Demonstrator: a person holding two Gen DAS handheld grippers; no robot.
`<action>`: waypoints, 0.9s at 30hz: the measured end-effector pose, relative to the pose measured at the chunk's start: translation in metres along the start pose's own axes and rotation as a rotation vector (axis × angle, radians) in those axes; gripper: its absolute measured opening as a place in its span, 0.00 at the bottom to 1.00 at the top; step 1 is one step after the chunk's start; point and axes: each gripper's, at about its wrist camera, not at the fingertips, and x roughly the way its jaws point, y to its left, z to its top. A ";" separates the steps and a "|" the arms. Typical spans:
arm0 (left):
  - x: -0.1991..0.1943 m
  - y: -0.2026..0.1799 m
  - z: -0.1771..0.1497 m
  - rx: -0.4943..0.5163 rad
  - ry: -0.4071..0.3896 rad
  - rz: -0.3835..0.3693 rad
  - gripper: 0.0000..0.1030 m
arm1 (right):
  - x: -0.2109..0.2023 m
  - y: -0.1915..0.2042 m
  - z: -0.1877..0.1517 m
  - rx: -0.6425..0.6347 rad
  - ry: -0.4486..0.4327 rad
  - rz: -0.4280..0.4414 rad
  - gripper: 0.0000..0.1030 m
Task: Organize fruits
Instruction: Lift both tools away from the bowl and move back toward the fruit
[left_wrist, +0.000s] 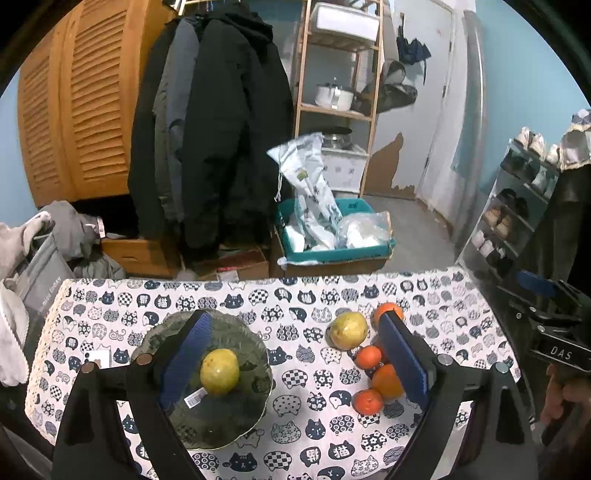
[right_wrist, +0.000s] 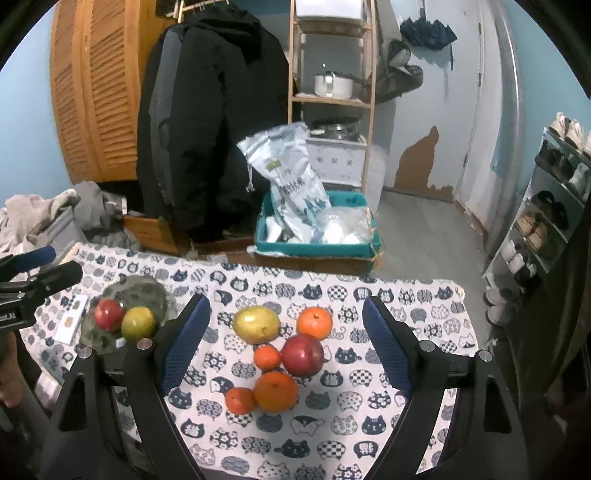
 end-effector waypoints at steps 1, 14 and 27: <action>0.004 -0.001 -0.001 0.004 0.009 -0.002 0.90 | 0.004 0.000 -0.002 0.001 0.013 0.002 0.82; 0.077 -0.016 -0.035 0.019 0.187 -0.016 0.90 | 0.073 -0.006 -0.045 0.021 0.218 0.001 0.82; 0.137 -0.021 -0.072 0.037 0.359 0.021 0.90 | 0.144 -0.009 -0.093 0.096 0.435 0.057 0.82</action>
